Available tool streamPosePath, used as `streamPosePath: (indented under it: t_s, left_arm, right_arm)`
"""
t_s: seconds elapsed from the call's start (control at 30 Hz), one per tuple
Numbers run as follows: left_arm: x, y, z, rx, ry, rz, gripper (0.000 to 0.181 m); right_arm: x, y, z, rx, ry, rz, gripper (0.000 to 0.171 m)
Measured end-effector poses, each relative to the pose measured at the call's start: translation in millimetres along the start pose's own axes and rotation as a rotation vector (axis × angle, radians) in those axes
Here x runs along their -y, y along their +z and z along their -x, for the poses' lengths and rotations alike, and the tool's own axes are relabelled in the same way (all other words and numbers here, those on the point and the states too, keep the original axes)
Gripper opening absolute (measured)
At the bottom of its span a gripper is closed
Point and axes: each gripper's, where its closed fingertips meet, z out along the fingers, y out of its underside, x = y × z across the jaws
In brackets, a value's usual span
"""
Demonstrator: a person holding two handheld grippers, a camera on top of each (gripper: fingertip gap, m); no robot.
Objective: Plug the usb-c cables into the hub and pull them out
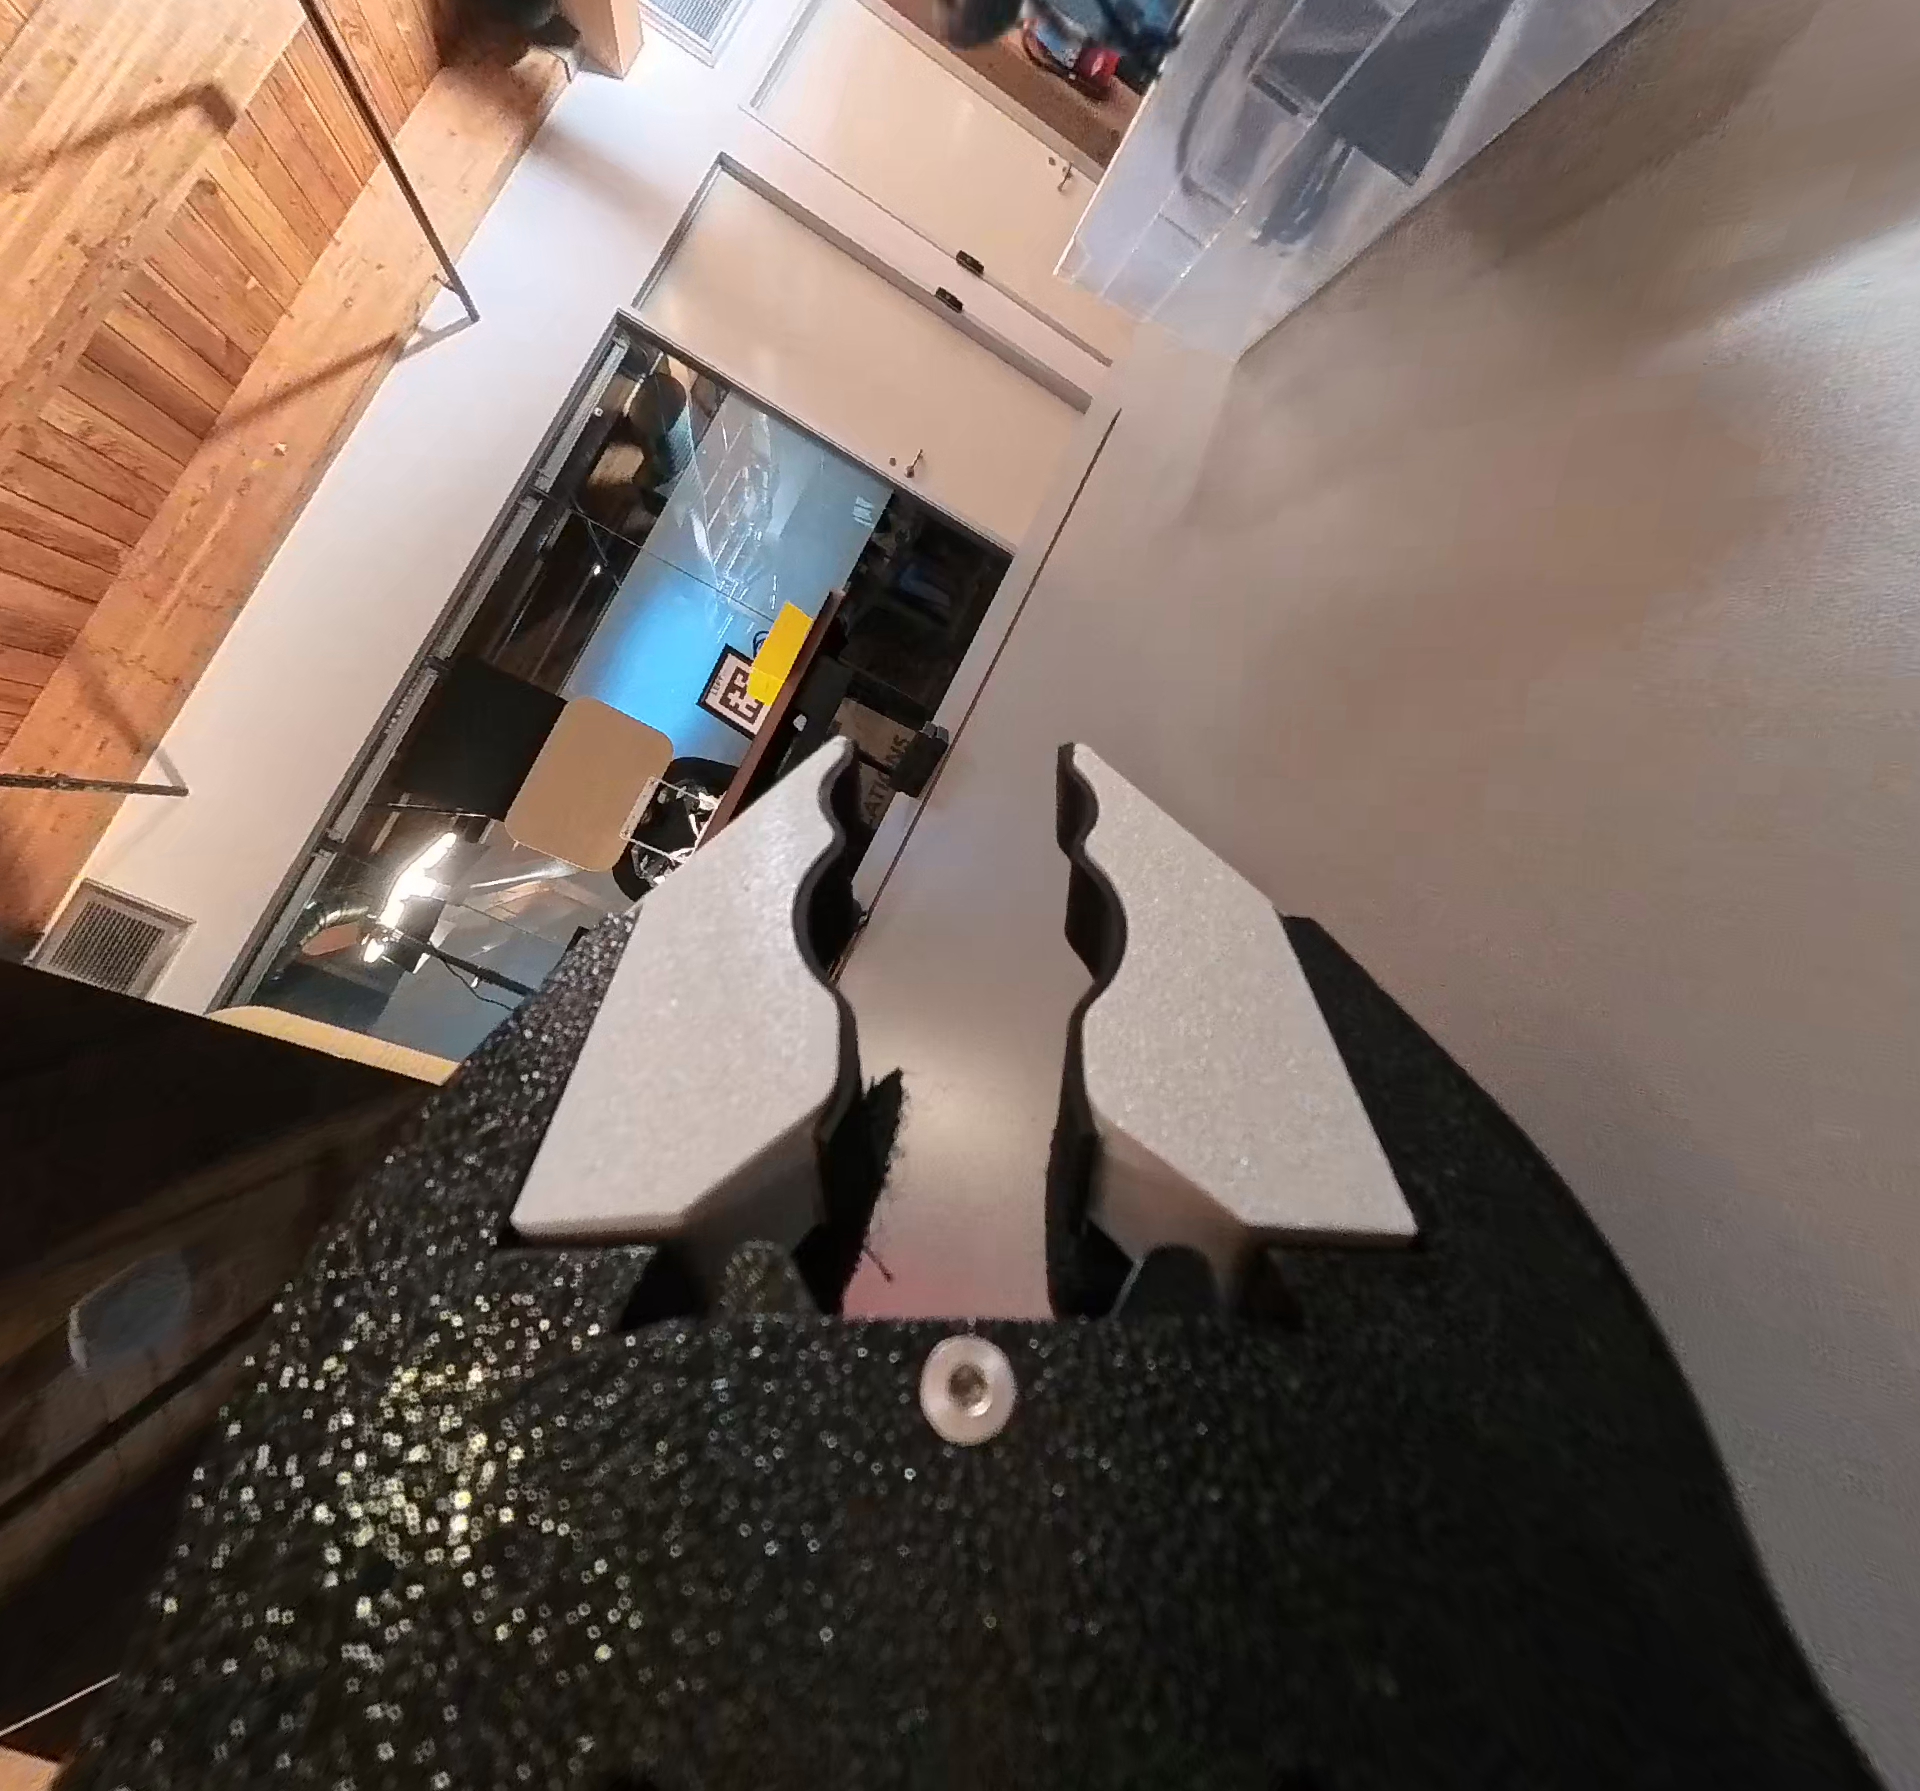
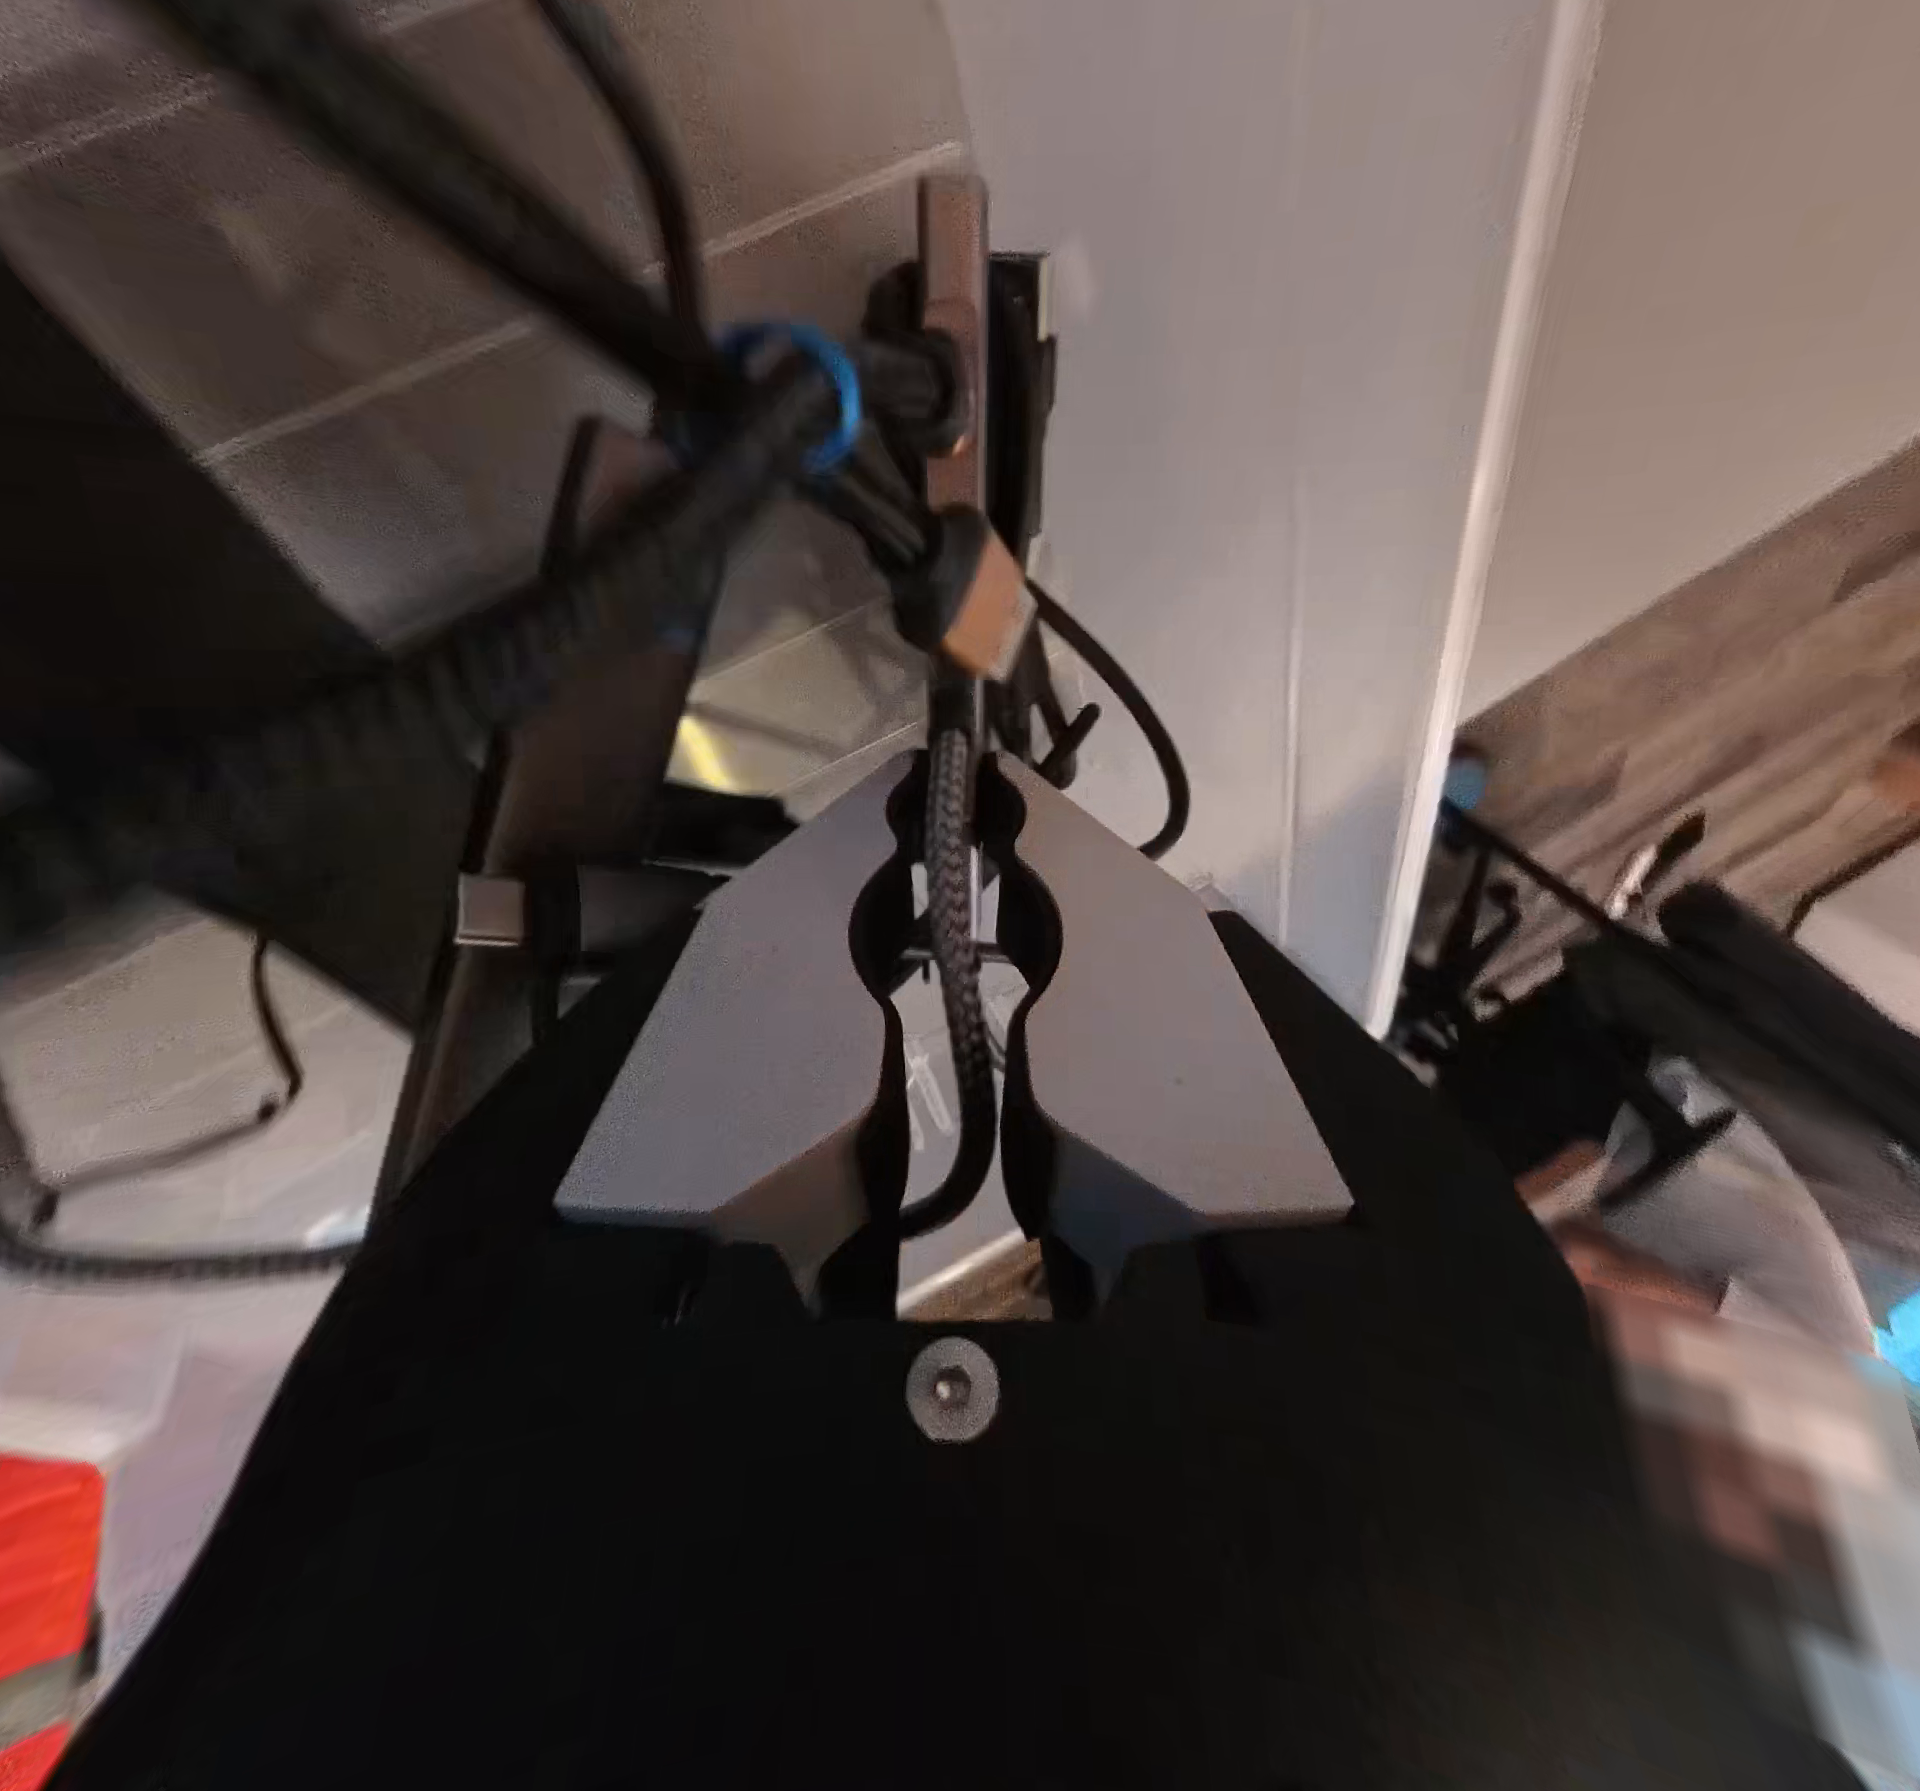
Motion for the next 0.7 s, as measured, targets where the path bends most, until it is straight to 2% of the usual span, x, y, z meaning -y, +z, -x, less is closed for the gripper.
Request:
streamPosePath:
  t_s: [0.13,0.2,0.3,0.37,0.5,0.57,0.6,0.63,0.7]
  left_arm:
    - [0.1,-0.4,-0.7,-0.003,0.004,-0.001,0.035]
    - [-0.5,-0.8,-1.5,-0.008,0.001,0.001,0.036]
    - [-1.6,-1.0,-1.3,-0.009,-0.005,0.005,0.037]
    - [-1.6,-0.7,-1.4,-0.011,-0.009,0.006,0.037]
    - [-5.8,1.2,-1.2,-0.043,-0.120,0.060,0.050]
    - [-3.0,3.2,0.9,-0.063,-0.225,0.084,0.060]
    - [1.3,3.8,3.4,-0.061,-0.263,0.076,0.060]
    - [6.1,4.2,5.4,-0.062,-0.284,0.063,0.060]
    - [11.5,3.7,10.4,-0.052,-0.274,0.074,0.062]
  right_arm:
    - [4.3,9.3,0.3,0.011,0.114,0.068,0.011]
    - [12.7,-1.0,-6.1,-0.004,0.184,0.010,0.035]
    - [25.9,-36.3,-20.4,-0.049,0.302,-0.177,0.067]
    - [26.7,-63.7,-26.9,-0.096,0.370,-0.310,0.078]
    - [17.2,-116.1,-23.4,-0.173,0.558,-0.632,0.079]
    - [8.2,-130.1,-26.5,-0.243,0.655,-0.751,0.062]
    - [1.9,-133.4,-34.1,-0.304,0.708,-0.785,0.048]
    - [-4.5,-132.9,-40.7,-0.348,0.755,-0.795,0.042]
    - [-12.9,-121.5,-39.4,-0.328,0.794,-0.733,0.060]
